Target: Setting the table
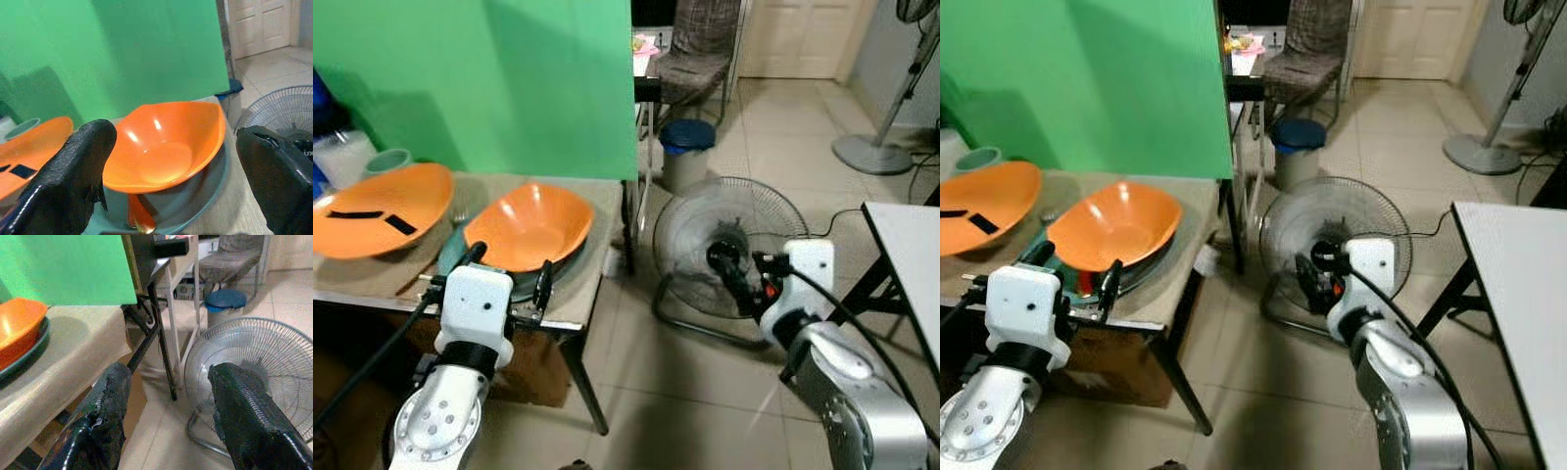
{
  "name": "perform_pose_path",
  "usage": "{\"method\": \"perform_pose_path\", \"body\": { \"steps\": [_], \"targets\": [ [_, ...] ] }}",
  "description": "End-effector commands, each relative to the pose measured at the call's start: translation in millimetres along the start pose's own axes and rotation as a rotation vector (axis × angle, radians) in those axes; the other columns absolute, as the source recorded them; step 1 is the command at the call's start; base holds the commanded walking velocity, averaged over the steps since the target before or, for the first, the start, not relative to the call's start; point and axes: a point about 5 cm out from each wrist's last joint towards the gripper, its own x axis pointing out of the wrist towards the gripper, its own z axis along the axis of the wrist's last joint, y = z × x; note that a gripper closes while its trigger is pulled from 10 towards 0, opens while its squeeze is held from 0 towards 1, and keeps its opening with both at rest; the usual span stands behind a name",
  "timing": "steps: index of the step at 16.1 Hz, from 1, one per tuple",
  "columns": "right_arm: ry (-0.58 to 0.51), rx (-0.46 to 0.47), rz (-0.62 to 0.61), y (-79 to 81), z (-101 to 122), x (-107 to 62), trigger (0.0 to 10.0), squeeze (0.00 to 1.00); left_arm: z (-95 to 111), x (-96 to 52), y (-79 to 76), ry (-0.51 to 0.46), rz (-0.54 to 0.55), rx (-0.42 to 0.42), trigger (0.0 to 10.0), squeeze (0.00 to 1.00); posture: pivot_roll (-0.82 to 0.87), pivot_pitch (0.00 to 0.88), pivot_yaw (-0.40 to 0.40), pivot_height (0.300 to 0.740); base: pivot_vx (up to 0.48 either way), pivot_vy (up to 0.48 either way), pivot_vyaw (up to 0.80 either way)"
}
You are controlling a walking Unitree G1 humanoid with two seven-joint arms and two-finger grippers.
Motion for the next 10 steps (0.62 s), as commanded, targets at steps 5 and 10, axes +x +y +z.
{"method": "perform_pose_path", "body": {
  "steps": [5,10],
  "targets": [
    [-0.002,0.013,-0.010,0.0,1.6,0.5,10.0,0.00,0.5,1.7,5.0,0.015,0.011,0.014,10.0,0.00,-0.02,0.000,0.070,0.740,0.000,0.365,-0.32],
    [0.000,0.024,-0.008,1.0,3.3,4.6,10.0,0.00,1.9,1.6,8.4,0.014,0.015,0.020,10.0,0.00,-0.01,0.000,0.061,0.740,0.000,0.369,0.00]
  ]
}}
